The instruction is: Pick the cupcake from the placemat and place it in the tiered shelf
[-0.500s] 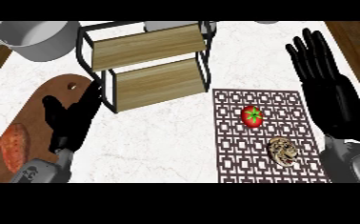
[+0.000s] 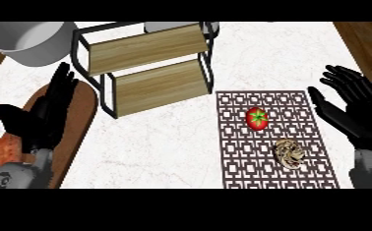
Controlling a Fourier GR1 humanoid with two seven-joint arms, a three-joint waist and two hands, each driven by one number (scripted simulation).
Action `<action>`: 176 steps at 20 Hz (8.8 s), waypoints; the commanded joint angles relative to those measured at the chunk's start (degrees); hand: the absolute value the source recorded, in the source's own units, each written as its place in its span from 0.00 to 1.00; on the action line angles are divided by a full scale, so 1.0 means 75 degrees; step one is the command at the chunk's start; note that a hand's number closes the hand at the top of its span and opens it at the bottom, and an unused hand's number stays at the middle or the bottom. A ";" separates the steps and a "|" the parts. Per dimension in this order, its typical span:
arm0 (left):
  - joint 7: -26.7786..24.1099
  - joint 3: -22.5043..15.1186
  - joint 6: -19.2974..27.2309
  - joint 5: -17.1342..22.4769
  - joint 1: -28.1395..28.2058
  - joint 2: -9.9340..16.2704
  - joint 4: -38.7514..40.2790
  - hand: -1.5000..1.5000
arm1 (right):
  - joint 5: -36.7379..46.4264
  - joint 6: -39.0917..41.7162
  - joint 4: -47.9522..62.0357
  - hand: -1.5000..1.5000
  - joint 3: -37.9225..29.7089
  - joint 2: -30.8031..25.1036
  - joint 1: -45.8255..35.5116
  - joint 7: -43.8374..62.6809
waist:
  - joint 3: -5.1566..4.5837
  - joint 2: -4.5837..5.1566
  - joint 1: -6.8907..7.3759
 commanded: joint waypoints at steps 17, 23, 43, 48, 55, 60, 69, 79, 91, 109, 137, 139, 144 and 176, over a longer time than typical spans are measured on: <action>0.0049 -0.0030 0.0367 -0.0684 0.0147 -0.0397 -0.0590 0.50 | 0.2088 0.1716 -0.4211 0.00 0.0575 -0.4532 0.2031 0.4511 | -0.0054 0.0046 -0.0021; 0.0050 -0.0152 0.0236 -0.0725 0.0116 -0.0534 -0.0532 0.50 | 0.2879 0.2130 -0.4613 0.00 0.1419 -0.5372 0.0860 0.7397 | -0.0033 0.0110 0.0334; 0.0256 0.0227 0.0004 -0.0957 0.0756 -0.0525 -0.1175 0.50 | 0.5400 0.3282 -0.2873 0.00 0.4261 -0.3069 -0.0992 1.0186 | 0.0002 0.0026 0.0129; 0.0048 0.0547 -0.0234 -0.0932 0.0642 -0.0665 -0.0796 0.50 | 0.5947 0.3352 -0.2297 0.00 0.4215 -0.2275 -0.0987 0.9985 | 0.0001 0.0039 0.0115; 0.0563 0.0402 0.0000 -0.1387 0.0377 -0.1102 -0.1052 0.50 | 0.6434 0.3649 -0.1770 0.00 0.3942 -0.1727 -0.0546 0.9382 | 0.0004 0.0039 0.0065; 0.0250 0.0847 -0.0546 -0.1396 0.0449 -0.1129 -0.0647 0.50 | 0.7069 0.3558 -0.1478 0.00 0.3585 -0.1222 -0.0123 0.8672 | 0.0004 0.0041 0.0057; 0.0476 0.1234 -0.0869 -0.1748 0.0207 -0.1442 -0.0648 0.50 | 0.8010 0.3441 -0.0103 0.00 0.3019 -0.0318 0.0046 0.7062 | 0.0006 0.0046 0.0065; 0.0759 0.1444 -0.1292 -0.1847 0.0343 -0.1584 -0.0882 0.50 | 0.8684 0.3824 0.0876 1.00 0.2936 0.0205 0.0045 0.6323 | 0.0008 0.0045 0.0083; 0.0779 0.1678 -0.1427 -0.1970 0.0251 -0.1554 -0.0924 0.50 | 1.0461 0.4175 -0.0428 1.00 0.5005 0.1836 -0.0504 0.7083 | -0.0003 0.0036 0.0195; 0.0741 0.1597 -0.1396 -0.2124 0.0009 -0.1722 -0.0465 0.50 | 1.0187 0.1559 -0.2613 1.00 0.7622 0.3414 -0.3182 1.0633 | -0.0017 -0.0088 0.0129; 0.0678 0.1423 -0.1353 -0.2340 0.0262 -0.2049 -0.0862 0.50 | 1.0091 0.0605 0.1067 1.00 0.4174 0.3416 -0.6493 0.9948 | 0.0000 0.0080 0.0312; 0.0558 0.1465 -0.1303 -0.2401 0.0288 -0.2075 -0.0860 0.50 | 1.0114 0.0120 0.1568 1.00 0.4033 0.3416 -0.6428 0.9302 | 0.0001 0.0088 0.0285; 0.0979 0.1600 -0.1576 -0.2225 0.0120 -0.1848 -0.1061 0.50 | 0.9624 -0.0834 0.2624 1.00 0.4211 0.3417 -0.6841 0.8956 | 0.0004 0.0074 0.0334; 0.0448 0.1780 -0.1555 -0.2521 0.0769 -0.2269 -0.1085 0.50 | 0.6668 -0.3221 0.3662 0.00 0.2697 0.2661 -0.7571 0.6626 | 0.0006 -0.0021 -0.0030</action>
